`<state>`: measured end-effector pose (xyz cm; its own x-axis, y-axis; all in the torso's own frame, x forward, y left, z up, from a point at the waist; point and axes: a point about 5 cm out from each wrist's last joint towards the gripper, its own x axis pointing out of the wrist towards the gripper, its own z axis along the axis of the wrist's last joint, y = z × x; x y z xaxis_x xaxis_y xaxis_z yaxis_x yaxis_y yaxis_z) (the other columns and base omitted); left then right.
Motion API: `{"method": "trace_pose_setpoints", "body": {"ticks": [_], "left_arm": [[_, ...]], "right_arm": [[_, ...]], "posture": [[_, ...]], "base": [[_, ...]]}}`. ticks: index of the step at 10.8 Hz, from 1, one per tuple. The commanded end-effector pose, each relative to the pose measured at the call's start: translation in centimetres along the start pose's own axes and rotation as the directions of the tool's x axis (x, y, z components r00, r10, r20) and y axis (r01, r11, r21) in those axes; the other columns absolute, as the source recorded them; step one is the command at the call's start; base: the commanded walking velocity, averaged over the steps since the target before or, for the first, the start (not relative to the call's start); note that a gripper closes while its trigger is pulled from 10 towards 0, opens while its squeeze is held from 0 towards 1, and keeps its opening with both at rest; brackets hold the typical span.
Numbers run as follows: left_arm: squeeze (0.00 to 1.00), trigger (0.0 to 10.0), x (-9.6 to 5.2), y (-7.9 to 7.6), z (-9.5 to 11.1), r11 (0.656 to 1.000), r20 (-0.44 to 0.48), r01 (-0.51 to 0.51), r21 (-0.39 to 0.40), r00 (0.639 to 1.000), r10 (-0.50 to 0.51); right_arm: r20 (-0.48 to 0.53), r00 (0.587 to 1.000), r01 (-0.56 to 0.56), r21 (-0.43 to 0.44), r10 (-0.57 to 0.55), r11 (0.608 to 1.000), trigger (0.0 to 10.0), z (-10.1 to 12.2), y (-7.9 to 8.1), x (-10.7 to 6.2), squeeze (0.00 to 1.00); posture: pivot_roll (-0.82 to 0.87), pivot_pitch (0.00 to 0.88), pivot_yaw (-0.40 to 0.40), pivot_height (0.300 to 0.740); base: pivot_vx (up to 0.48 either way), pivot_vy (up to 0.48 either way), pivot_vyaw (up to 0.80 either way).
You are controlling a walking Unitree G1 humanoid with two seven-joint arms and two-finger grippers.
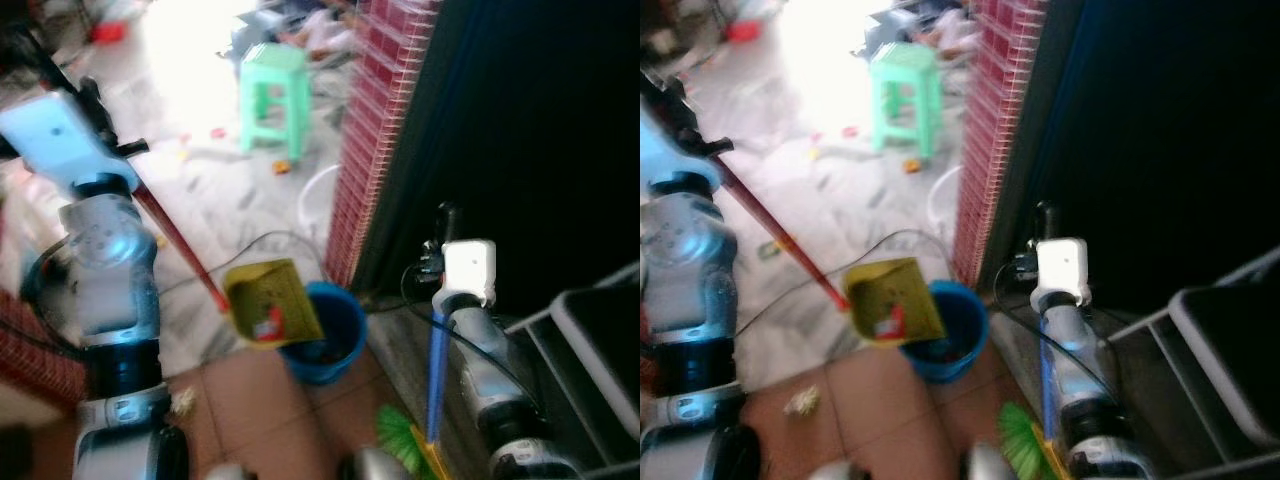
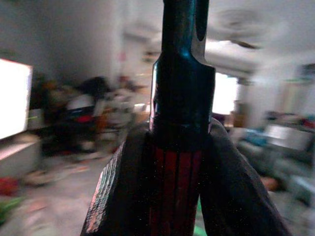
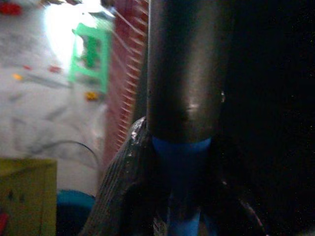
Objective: Sweep floor
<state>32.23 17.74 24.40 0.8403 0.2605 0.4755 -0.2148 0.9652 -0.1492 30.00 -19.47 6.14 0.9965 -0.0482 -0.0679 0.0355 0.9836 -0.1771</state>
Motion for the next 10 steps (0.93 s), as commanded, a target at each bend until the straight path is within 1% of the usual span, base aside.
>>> {"method": "trace_pose_setpoints", "body": {"ticks": [1, 2, 3, 4, 5, 6, 7, 8, 9, 10], "left_arm": [[0.0, 10.0, -0.2, -0.6, 0.7, 0.999, 0.047, 0.029, -0.03, 0.999, -0.028], [0.0, 10.0, -0.7, -1.6, 0.4, 0.997, 0.053, 0.08, -0.002, 0.995, -0.08], [0.0, 10.0, -1.6, -2.9, 0.0, 0.984, 0.069, 0.17, 0.058, 0.982, -0.174], [0.0, 10.0, -1.9, -3.3, -0.2, 0.977, 0.076, 0.198, 0.083, 0.976, -0.204], [0.0, 10.0, -2.5, -4.4, -0.3, 0.953, 0.098, 0.273, 0.13, 0.953, -0.286], [0.0, 10.0, -3.1, -5.5, -0.4, 0.928, 0.112, 0.343, 0.145, 0.926, -0.36], [0.0, 10.0, -4.3, -7.6, -0.3, 0.864, 0.133, 0.481, 0.148, 0.856, -0.5], [0.0, 10.0, -5.0, -8.8, -0.2, 0.818, 0.143, 0.555, 0.153, 0.807, -0.574], [0.0, 10.0, -5.6, -9.9, 0.0, 0.773, 0.15, 0.619, 0.141, 0.758, -0.635], [0.0, 10.0, -6.3, -11.4, 0.6, 0.709, 0.174, 0.694, 0.121, 0.689, -0.704]], "right_arm": [[0.043, 0.999, -0.018, 0.003, 0.018, 1.0, 10.0, 1.1, 0.7, 0.5, 0.0], [0.044, 0.999, -0.024, 0.004, 0.024, 1.0, 10.0, 1.2, 0.8, 0.6, 0.0], [0.046, 0.999, -0.027, 0.006, 0.027, 1.0, 10.0, 1.3, 0.9, 0.7, 0.0], [0.047, 0.999, -0.028, 0.006, 0.028, 1.0, 10.0, 1.3, 0.9, 0.7, 0.0], [0.048, 0.998, -0.03, 0.006, 0.03, 1.0, 10.0, 1.3, 1.0, 0.8, 0.0], [0.049, 0.998, -0.033, 0.005, 0.033, 0.999, 10.0, 1.4, 1.0, 0.9, 0.0], [0.053, 0.998, -0.039, 0.008, 0.038, 0.999, 10.0, 1.6, 1.3, 1.1, 0.0], [0.054, 0.998, -0.041, 0.01, 0.04, 0.999, 10.0, 1.6, 1.5, 1.1, 0.0], [0.054, 0.998, -0.043, 0.012, 0.043, 0.999, 10.0, 1.6, 1.6, 1.1, 0.0], [0.054, 0.997, -0.048, 0.016, 0.048, 0.999, 10.0, 1.5, 1.8, 1.1, 0.0]], "posture": [[-0.03, 0.0, -0.043, 0.74], [-0.02, 0.0, -0.047, 0.74], [-0.02, 0.0, -0.05, 0.74], [-0.02, 0.0, -0.052, 0.74], [-0.01, 0.0, -0.056, 0.74], [-0.01, 0.0, -0.058, 0.74], [-0.01, 0.0, -0.06, 0.74], [0.0, 0.0, -0.06, 0.74], [0.0, 0.0, -0.06, 0.74], [0.0, 0.0, -0.06, 0.74]], "base": [[0.0, 0.0, 0.0], [0.0, 0.0, 0.0], [0.0, 0.0, 0.0], [0.0, 0.0, 0.0], [0.0, 0.0, 0.0], [0.0, 0.0, 0.0], [0.0, 0.0, 0.0], [0.0, 0.0, 0.0], [0.0, 0.0, 0.0], [0.0, 0.0, 0.0]]}}
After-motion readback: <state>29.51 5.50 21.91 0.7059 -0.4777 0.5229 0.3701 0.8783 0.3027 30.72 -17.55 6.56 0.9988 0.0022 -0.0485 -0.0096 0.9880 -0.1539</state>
